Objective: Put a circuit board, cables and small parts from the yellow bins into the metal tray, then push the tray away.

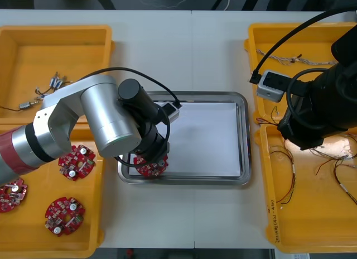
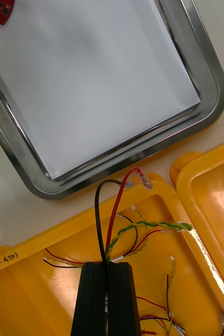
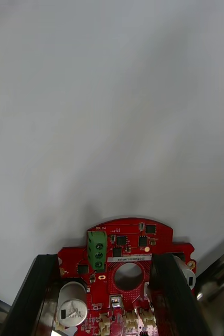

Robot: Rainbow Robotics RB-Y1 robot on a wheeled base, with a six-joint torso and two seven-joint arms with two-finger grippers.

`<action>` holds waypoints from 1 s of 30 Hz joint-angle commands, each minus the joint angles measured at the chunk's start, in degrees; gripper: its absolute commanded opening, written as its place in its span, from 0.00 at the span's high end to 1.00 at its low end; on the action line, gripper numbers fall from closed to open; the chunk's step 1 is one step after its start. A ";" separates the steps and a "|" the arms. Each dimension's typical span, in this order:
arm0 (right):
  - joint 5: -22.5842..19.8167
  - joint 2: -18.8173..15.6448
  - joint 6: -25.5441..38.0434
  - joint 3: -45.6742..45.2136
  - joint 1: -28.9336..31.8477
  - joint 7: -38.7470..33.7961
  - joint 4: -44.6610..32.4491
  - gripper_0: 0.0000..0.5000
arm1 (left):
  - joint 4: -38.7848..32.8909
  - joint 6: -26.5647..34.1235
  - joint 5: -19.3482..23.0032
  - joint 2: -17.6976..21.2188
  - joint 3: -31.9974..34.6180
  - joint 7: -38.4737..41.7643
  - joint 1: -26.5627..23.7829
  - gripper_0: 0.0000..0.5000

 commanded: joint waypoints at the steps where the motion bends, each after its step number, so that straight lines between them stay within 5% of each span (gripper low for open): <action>1: -0.42 -2.12 -0.28 0.64 -2.11 -1.90 -0.18 1.00 | -1.20 0.42 2.44 -0.14 4.59 6.74 -2.63 0.00; 20: 0.37 -1.68 -1.77 7.84 -7.30 -3.22 0.00 1.00 | -7.97 22.75 9.56 3.99 24.63 8.85 -2.45 0.00; 30: 0.90 3.33 -1.68 11.97 -11.34 -3.93 4.48 1.00 | -7.97 30.31 11.67 6.89 35.44 8.24 -1.57 0.00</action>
